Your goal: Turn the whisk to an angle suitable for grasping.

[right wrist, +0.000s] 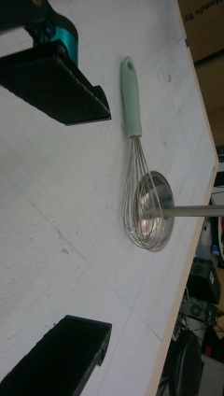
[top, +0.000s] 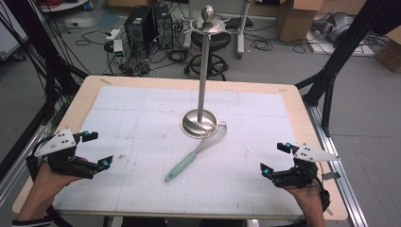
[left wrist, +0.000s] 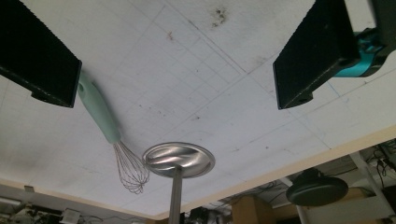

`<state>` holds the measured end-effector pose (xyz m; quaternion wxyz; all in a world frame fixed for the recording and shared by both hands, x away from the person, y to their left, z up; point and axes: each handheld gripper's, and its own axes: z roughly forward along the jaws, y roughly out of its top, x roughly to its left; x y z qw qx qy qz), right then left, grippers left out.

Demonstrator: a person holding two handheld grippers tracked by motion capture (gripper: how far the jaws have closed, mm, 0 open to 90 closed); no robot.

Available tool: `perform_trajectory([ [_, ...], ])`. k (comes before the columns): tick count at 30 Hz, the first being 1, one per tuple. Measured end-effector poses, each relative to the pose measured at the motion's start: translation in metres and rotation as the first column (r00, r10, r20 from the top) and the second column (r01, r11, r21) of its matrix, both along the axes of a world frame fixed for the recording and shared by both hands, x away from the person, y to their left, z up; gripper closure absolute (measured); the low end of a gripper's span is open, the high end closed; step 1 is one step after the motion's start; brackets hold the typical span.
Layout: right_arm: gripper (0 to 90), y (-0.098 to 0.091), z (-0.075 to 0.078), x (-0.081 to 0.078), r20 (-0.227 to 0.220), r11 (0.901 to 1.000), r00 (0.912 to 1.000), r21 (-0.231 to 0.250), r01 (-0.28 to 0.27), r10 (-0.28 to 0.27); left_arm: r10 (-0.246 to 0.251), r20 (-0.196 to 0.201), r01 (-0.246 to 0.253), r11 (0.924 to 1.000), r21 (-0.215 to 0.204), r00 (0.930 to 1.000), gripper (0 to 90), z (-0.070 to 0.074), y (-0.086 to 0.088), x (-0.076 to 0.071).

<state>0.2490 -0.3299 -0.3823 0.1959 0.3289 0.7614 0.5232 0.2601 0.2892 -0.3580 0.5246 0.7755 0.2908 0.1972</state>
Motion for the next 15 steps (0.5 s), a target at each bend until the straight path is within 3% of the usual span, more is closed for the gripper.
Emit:
perform_trajectory([
  [2, 0.5, 0.0, 0.0, 0.0, 0.001, 1.0, 1.0, -0.002, 0.001, -0.001, -0.016, -0.004, 0.016, 0.9999, 0.0, 0.9999, 1.7, 0.006, -0.004, 0.002],
  [7, 0.5, 0.0, 0.0, -0.001, -0.002, 1.0, 1.0, 0.0, 0.003, -0.003, -0.059, 0.017, 0.059, 0.9971, 0.048, 0.9981, 1.7, 0.021, -0.015, 0.006],
  [15, 0.6, 0.0, 0.001, -0.002, -0.006, 1.0, 1.0, -0.004, -0.005, 0.005, -0.102, 0.009, 0.1, 0.9859, 0.135, 0.9948, 1.7, 0.033, -0.033, 0.016],
])
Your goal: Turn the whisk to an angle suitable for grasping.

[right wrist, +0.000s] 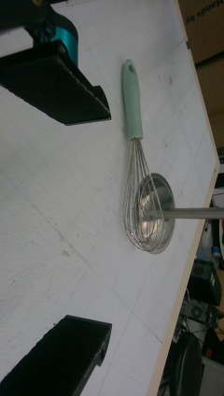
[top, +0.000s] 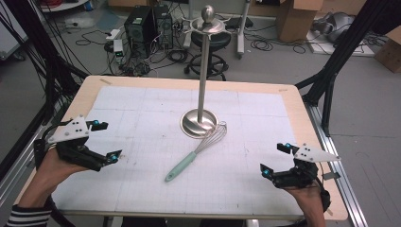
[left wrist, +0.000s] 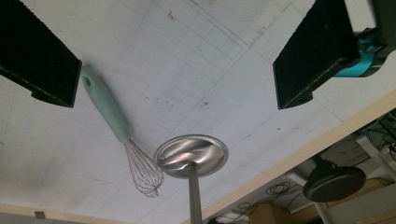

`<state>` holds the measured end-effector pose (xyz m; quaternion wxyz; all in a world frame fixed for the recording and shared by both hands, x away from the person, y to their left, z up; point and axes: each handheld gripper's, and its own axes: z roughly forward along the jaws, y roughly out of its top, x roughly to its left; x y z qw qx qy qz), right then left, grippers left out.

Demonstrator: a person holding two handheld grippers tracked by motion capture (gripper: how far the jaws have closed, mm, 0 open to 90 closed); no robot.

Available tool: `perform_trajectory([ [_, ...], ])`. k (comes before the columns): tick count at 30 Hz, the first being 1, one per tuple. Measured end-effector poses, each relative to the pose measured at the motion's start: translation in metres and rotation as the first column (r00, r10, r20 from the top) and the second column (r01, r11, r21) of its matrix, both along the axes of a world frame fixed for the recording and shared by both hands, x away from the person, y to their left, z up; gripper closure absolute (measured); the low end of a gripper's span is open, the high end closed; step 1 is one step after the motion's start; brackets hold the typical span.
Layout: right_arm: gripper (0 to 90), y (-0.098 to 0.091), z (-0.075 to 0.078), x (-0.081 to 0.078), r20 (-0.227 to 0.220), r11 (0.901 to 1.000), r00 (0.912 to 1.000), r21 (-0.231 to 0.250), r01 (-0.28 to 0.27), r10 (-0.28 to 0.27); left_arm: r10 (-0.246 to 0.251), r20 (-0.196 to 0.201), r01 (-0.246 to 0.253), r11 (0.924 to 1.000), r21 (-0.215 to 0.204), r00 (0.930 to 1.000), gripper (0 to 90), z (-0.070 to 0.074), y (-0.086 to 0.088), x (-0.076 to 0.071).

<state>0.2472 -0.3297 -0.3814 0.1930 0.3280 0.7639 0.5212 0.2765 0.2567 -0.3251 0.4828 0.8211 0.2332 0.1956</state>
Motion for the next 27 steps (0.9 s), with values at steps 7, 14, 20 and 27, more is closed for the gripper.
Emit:
perform_trajectory([
  [7, 0.5, 0.0, 0.0, 0.0, -0.006, 1.0, 1.0, 0.0, -0.004, 0.004, -0.046, -0.04, 0.049, 0.9967, 0.064, 0.9981, 1.7, 0.002, -0.021, 0.011],
  [14, 0.6, 0.001, 0.0, 0.0, -0.004, 1.0, 1.0, -0.002, -0.006, 0.006, -0.102, -0.067, 0.108, 0.9893, 0.098, 0.9926, 1.7, 0.003, -0.046, 0.02],
  [20, 0.6, 0.001, 0.0, 0.0, -0.005, 0.9999, 0.9999, -0.002, -0.012, 0.012, -0.143, -0.093, 0.155, 0.9783, 0.138, 0.9854, 1.7, 0.003, -0.07, 0.027],
  [27, 0.6, 0.003, 0.001, 0.0, -0.003, 0.9998, 0.9998, -0.004, -0.019, 0.019, -0.171, -0.12, 0.19, 0.9669, 0.17, 0.9779, 1.7, -0.001, -0.098, 0.033],
])
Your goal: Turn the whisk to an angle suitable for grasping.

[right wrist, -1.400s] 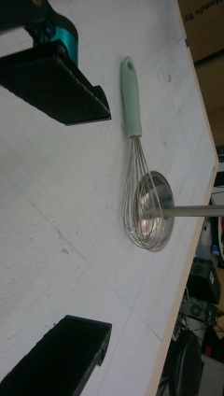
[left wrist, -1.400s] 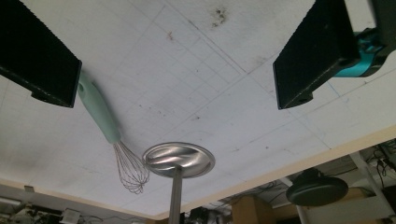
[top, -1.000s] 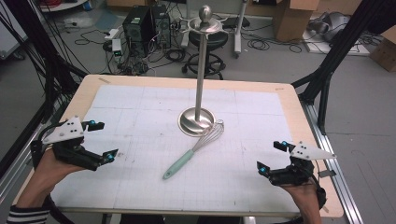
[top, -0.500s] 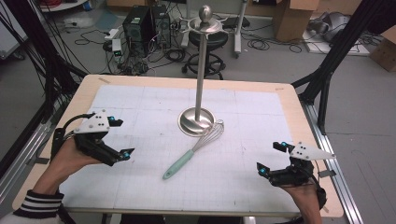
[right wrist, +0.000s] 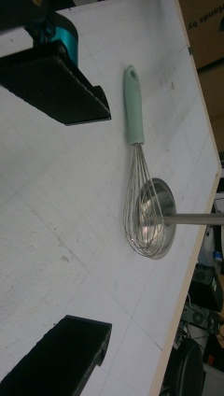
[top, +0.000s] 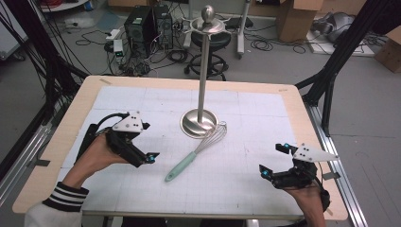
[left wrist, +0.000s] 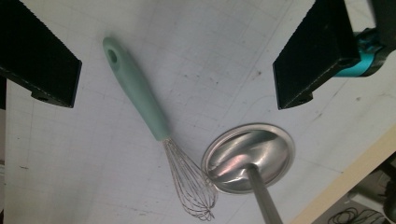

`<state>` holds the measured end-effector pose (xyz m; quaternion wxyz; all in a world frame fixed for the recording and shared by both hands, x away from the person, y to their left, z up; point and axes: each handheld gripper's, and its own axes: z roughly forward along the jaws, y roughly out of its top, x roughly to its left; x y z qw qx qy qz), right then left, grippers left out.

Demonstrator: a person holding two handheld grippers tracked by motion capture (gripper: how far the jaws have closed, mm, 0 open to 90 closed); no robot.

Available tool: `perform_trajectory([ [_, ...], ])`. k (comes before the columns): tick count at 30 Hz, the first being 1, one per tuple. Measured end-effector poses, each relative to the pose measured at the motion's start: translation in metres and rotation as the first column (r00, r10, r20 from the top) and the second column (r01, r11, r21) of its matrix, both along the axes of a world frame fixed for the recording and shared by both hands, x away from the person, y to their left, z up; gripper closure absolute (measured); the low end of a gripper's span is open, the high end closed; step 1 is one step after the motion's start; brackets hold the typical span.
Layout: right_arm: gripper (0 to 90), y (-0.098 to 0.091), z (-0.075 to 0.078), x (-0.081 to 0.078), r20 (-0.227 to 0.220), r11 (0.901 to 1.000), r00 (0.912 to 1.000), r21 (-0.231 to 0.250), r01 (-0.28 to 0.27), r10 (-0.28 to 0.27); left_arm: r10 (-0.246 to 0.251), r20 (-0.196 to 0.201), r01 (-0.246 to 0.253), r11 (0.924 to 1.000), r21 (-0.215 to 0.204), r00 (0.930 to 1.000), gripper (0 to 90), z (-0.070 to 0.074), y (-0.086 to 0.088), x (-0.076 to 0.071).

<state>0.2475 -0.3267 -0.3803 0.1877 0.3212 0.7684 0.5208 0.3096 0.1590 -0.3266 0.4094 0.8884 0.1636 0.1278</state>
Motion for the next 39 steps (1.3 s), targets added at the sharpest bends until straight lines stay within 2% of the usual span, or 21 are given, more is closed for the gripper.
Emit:
perform_trajectory([
  [1, 0.6, 0.0, 0.0, 0.0, 0.0, 1.0, 1.0, 0.001, -0.001, 0.001, -0.013, -0.008, 0.013, 0.9998, 0.013, 0.9999, 1.7, -0.002, -0.009, 0.002],
  [6, 0.5, 0.001, 0.0, -0.001, -0.001, 1.0, 1.0, -0.001, -0.002, 0.002, -0.03, -0.027, 0.031, 0.999, 0.032, 0.9992, 1.7, -0.01, -0.027, 0.008],
  [9, 0.6, 0.0, 0.0, -0.001, 0.002, 1.0, 1.0, -0.001, -0.004, 0.004, -0.046, -0.037, 0.047, 0.998, 0.042, 0.9983, 1.7, -0.014, -0.033, 0.011],
  [16, 0.6, 0.0, 0.001, -0.002, 0.002, 1.0, 1.0, 0.0, -0.002, 0.002, -0.09, -0.053, 0.092, 0.9953, 0.03, 0.9945, 1.7, -0.02, -0.044, 0.014],
  [22, 0.5, 0.001, 0.001, -0.001, 0.002, 1.0, 1.0, -0.003, -0.006, 0.006, -0.1, -0.058, 0.102, 0.9937, 0.045, 0.9933, 1.7, -0.027, -0.054, 0.017],
  [26, 0.6, 0.002, 0.0, 0.0, -0.003, 0.9999, 0.9999, -0.005, -0.01, 0.01, -0.092, -0.08, 0.095, 0.9947, 0.039, 0.9925, 1.7, -0.033, -0.063, 0.019],
  [33, 0.5, 0.003, 0.0, 0.0, -0.002, 0.9999, 0.9999, -0.004, -0.012, 0.012, -0.067, -0.066, 0.069, 0.9975, 0.019, 0.9955, 1.7, -0.045, -0.075, 0.027],
  [39, 0.5, 0.001, 0.0, -0.001, -0.002, 1.0, 1.0, 0.0, -0.008, 0.008, -0.054, -0.089, 0.057, 0.9977, 0.036, 0.9946, 1.7, -0.057, -0.084, 0.032],
])
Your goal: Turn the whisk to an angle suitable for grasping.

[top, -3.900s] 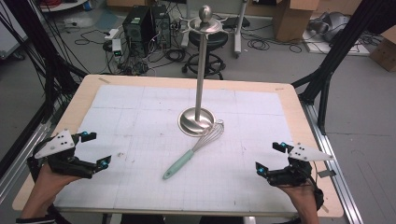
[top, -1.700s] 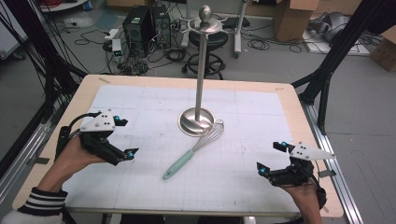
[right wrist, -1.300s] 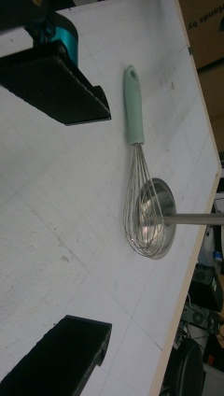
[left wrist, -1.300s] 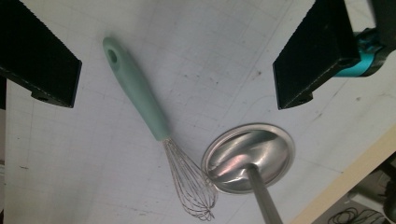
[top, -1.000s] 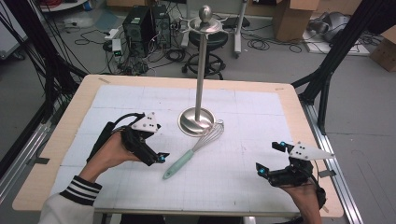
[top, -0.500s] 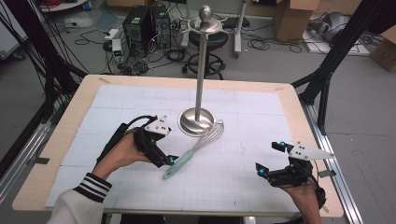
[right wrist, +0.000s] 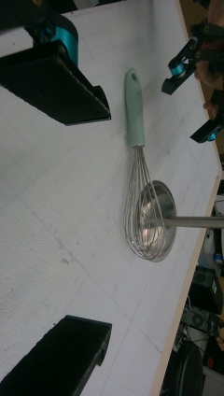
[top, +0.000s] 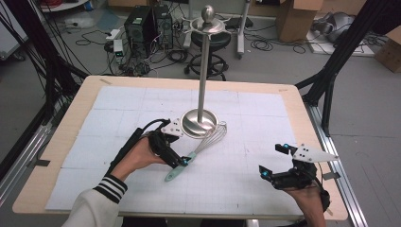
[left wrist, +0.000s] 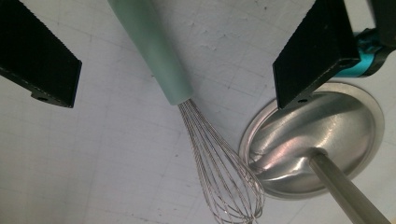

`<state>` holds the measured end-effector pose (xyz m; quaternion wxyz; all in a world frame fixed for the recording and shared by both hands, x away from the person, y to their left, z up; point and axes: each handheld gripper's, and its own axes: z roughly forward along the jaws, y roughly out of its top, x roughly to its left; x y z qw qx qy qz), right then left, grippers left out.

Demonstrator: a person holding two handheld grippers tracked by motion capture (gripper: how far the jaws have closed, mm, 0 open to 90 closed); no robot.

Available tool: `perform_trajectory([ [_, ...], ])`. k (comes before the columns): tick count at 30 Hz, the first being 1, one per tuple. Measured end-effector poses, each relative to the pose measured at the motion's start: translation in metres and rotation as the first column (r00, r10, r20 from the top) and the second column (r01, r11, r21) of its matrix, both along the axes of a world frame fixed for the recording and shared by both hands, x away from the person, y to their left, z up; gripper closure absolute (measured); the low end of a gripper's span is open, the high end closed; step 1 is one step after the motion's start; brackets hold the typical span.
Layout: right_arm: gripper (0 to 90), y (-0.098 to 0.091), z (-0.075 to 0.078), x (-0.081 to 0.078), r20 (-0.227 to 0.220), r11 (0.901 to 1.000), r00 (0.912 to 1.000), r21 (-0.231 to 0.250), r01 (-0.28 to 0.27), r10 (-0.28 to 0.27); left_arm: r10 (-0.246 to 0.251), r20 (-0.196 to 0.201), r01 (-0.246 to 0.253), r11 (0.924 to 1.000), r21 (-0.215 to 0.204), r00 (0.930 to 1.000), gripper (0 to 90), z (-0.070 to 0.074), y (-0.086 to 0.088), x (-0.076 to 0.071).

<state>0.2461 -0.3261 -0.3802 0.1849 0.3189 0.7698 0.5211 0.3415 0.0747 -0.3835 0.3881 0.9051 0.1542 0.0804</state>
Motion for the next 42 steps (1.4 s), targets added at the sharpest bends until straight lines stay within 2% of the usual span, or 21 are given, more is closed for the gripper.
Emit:
perform_trajectory([
  [3, 0.6, 0.0, 0.0, -0.001, -0.002, 1.0, 1.0, 0.0, 0.002, -0.002, 0.003, -0.02, -0.002, 0.9993, 0.038, 0.9998, 1.7, -0.006, -0.005, 0.002],
  [6, 0.6, 0.0, 0.0, -0.001, 0.0, 1.0, 1.0, -0.003, 0.0, 0.0, 0.02, -0.052, -0.017, 0.9986, 0.051, 0.9985, 1.7, -0.012, -0.01, 0.002],
  [8, 0.6, 0.0, 0.0, -0.001, -0.001, 1.0, 1.0, -0.002, -0.001, 0.001, 0.025, -0.056, -0.022, 0.9981, 0.058, 0.9981, 1.7, -0.015, -0.012, 0.003],
  [10, 0.5, 0.0, 0.0, -0.001, -0.001, 1.0, 1.0, -0.001, -0.002, 0.002, 0.033, -0.064, -0.027, 0.9956, 0.09, 0.9974, 1.7, -0.021, -0.017, 0.003],
  [12, 0.5, 0.0, 0.0, -0.001, -0.002, 1.0, 1.0, -0.002, 0.0, 0.0, 0.043, -0.081, -0.034, 0.9941, 0.103, 0.9958, 2.1, -0.024, -0.019, 0.003],
  [14, 0.5, 0.0, 0.0, -0.001, -0.006, 1.0, 1.0, -0.001, 0.001, -0.001, 0.049, -0.099, -0.038, 0.9925, 0.116, 0.9938, 9.3, -0.026, -0.02, 0.003],
  [20, 0.5, 0.0, -0.001, 0.0, -0.007, 1.0, 1.0, -0.002, 0.001, -0.001, 0.057, -0.101, -0.041, 0.9865, 0.158, 0.9933, 12.3, -0.032, -0.024, 0.005],
  [23, 0.5, 0.0, -0.001, 0.0, -0.008, 1.0, 1.0, -0.004, -0.001, 0.001, 0.06, -0.109, -0.041, 0.9853, 0.166, 0.9923, 17.7, -0.032, -0.025, 0.005],
  [27, 0.5, 0.001, -0.002, 0.0, -0.008, 1.0, 1.0, -0.006, 0.001, -0.001, 0.056, -0.113, -0.035, 0.9831, 0.18, 0.992, 30.7, -0.035, -0.028, 0.004],
  [35, 0.5, 0.001, -0.002, 0.001, -0.011, 1.0, 0.9999, -0.007, 0.0, 0.0, 0.071, -0.09, -0.052, 0.9786, 0.199, 0.9934, 50.0, -0.037, -0.032, 0.003],
  [42, 0.5, 0.001, -0.002, 0.0, -0.014, 1.0, 0.9999, -0.006, 0.0, 0.0, 0.072, -0.098, -0.05, 0.9766, 0.209, 0.9926, 56.2, -0.039, -0.036, 0.002],
])
